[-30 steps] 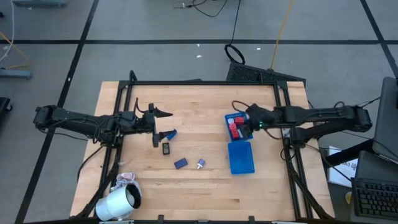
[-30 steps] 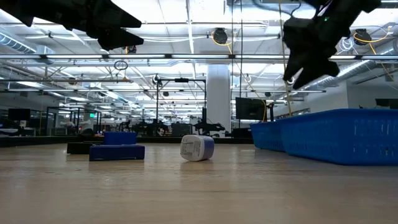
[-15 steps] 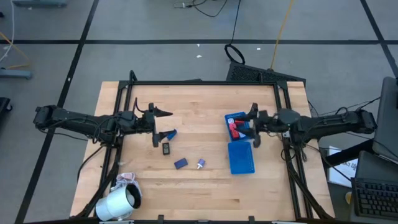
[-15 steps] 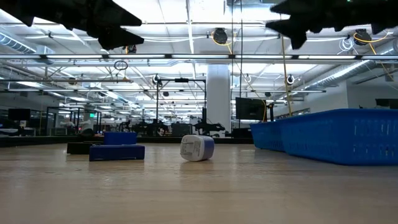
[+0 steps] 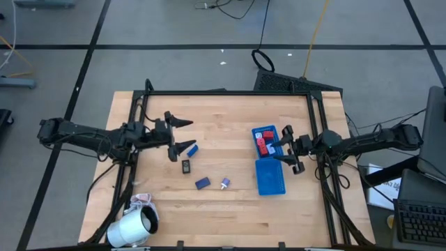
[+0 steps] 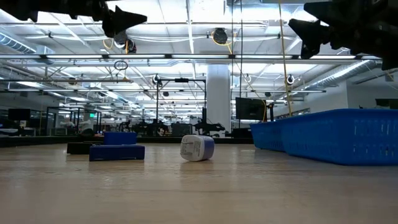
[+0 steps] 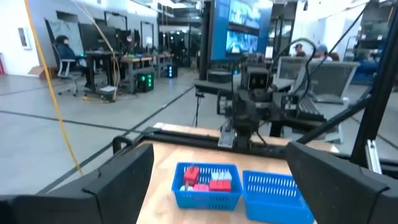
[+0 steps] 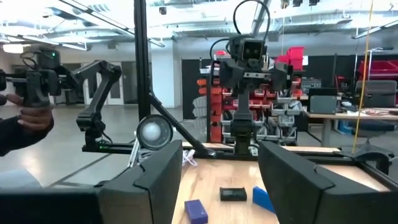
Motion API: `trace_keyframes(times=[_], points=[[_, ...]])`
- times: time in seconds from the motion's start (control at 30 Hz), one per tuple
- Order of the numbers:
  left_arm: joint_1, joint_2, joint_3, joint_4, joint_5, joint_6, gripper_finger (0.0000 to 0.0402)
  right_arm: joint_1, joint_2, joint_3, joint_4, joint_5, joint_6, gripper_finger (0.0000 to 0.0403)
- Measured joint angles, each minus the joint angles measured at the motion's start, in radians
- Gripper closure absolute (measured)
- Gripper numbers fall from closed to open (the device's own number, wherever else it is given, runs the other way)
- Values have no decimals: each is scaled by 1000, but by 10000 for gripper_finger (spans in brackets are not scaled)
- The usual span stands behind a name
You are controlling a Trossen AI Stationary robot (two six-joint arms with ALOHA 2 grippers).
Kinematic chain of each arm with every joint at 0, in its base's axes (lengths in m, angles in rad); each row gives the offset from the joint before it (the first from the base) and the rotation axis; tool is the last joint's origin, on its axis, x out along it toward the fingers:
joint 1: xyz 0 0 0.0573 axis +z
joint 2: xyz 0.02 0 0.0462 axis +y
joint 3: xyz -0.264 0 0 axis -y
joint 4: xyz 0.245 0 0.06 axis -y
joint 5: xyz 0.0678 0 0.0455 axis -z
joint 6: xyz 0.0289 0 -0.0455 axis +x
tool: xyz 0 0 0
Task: Pick & Place Office items
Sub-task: Put the violet charger adapter into the top blue bin
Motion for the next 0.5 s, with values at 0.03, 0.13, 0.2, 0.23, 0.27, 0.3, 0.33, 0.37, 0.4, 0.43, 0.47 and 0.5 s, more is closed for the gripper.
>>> trace_keyframes(times=[0.03,0.13,0.2,0.23,0.27,0.3,0.33,0.37,0.4,0.43,0.47,0.5], points=[[0,0,0,11,0,0,35,0,0,-4,3,0,9,204],[0,-7,0,40,0,-2,30,0,-1,-6,5,0,32,204],[-1,-7,0,48,1,-37,26,0,-1,-6,3,0,32,204],[-3,-6,0,47,1,-68,24,0,-1,-6,3,0,32,204],[-4,-6,0,47,1,-101,22,0,-1,-6,3,0,33,204],[-6,-6,0,45,9,-135,21,0,-1,-6,3,0,37,204],[-9,-6,0,40,23,-165,19,0,-1,-6,3,0,40,204],[-13,-2,0,32,47,-198,19,0,-1,-6,3,0,44,204],[-22,15,1,31,74,-237,19,0,-1,-6,3,0,50,204],[-35,45,6,29,95,-271,20,0,-1,-6,3,0,53,204],[-54,83,21,9,109,-296,22,0,-1,-6,4,0,55,204],[-76,125,43,-21,114,-311,25,0,-1,-6,5,0,55,204]])
